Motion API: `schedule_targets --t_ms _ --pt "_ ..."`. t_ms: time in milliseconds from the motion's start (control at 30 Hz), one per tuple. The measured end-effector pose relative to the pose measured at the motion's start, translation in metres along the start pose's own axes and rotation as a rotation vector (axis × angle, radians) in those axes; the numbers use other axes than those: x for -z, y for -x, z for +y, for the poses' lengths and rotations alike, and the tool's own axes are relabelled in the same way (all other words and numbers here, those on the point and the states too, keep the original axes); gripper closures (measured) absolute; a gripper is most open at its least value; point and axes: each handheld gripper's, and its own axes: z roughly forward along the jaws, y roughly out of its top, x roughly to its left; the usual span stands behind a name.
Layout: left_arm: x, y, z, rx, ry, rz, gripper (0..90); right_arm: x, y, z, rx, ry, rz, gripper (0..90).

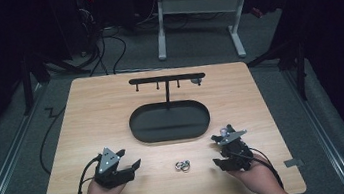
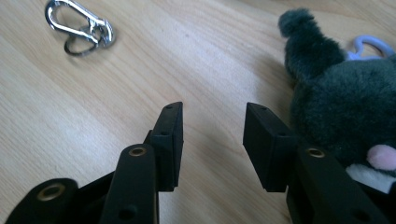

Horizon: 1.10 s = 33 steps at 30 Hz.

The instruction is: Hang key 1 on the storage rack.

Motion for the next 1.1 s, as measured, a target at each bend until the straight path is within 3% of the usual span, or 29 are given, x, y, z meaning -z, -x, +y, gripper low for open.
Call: schedule_targets --t_ms 267,433,467,600,767,933,1100 --pt "-0.004 0.002 -0.001 -0.014 -0.012 -0.013 30.5 0.000 0.000 0.007 0.014 -0.090 0.027 47.4" --pt "-0.005 0.002 -0.001 -0.029 -0.019 -0.022 29.5 0.002 0.002 0.013 -0.035 -0.149 0.066 38.8" --pt "-0.006 0.002 -0.001 -0.035 -0.024 -0.021 28.8 0.003 0.004 0.015 -0.002 -0.150 0.071 36.1" --pt "-0.004 0.003 0.000 -0.036 -0.018 -0.015 27.9 0.012 0.008 0.021 0.019 -0.142 0.069 32.1" --pt "-0.004 0.004 0.002 -0.046 -0.012 -0.013 27.6 0.027 0.015 0.027 0.017 -0.129 0.066 28.5" --pt "-0.005 0.005 0.000 -0.073 -0.030 -0.009 27.3 0.043 0.032 0.029 -0.026 -0.130 0.048 27.7" --pt "-0.003 0.005 0.000 -0.070 -0.026 -0.009 27.1 0.049 0.045 0.028 -0.050 -0.135 0.024 26.2"
